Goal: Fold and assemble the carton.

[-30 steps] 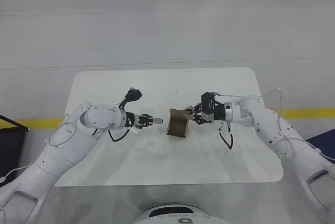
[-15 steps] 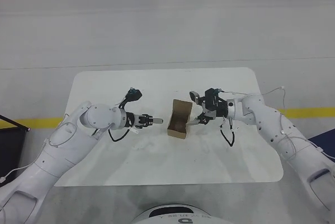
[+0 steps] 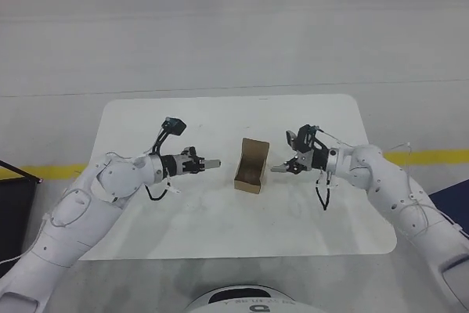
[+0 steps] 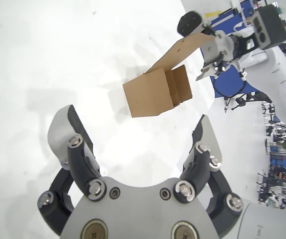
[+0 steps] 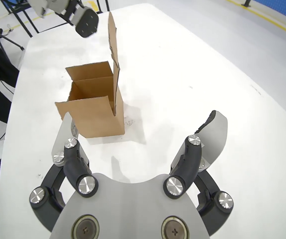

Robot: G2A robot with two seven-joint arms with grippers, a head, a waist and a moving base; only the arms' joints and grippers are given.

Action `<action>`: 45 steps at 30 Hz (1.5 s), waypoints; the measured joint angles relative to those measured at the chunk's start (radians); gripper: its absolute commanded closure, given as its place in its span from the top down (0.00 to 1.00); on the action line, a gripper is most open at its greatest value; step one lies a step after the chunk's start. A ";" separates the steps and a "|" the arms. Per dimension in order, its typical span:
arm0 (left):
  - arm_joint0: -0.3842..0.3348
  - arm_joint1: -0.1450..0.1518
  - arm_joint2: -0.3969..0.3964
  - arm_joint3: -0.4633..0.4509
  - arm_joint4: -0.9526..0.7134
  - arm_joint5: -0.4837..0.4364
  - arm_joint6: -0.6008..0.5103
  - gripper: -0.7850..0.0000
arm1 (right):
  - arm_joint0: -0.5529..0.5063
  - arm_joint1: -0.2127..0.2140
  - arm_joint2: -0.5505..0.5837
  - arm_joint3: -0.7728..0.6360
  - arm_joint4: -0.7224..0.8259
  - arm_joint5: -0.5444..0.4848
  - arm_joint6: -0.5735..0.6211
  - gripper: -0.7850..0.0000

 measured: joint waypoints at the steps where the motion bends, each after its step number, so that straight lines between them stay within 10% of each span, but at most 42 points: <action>1: 0.022 0.006 -0.020 -0.015 0.025 -0.024 0.020 1.00 | -0.007 0.001 0.003 -0.030 0.027 0.027 0.051 1.00; 9: 0.227 0.050 -0.215 -0.068 0.074 -0.239 0.136 1.00 | -0.067 0.017 0.046 -0.278 0.080 0.306 0.426 0.96; 18: 0.229 0.050 -0.216 -0.067 0.073 -0.240 0.136 1.00 | -0.071 0.002 0.039 -0.369 0.117 0.471 0.612 0.95; 24: 0.229 0.050 -0.216 -0.067 0.073 -0.240 0.136 1.00 | -0.069 -0.015 0.053 -0.365 0.204 0.542 0.596 0.77; 45: 0.229 0.050 -0.216 -0.067 0.073 -0.240 0.136 1.00 | -0.020 -0.081 -0.022 -0.260 0.256 0.591 0.646 0.87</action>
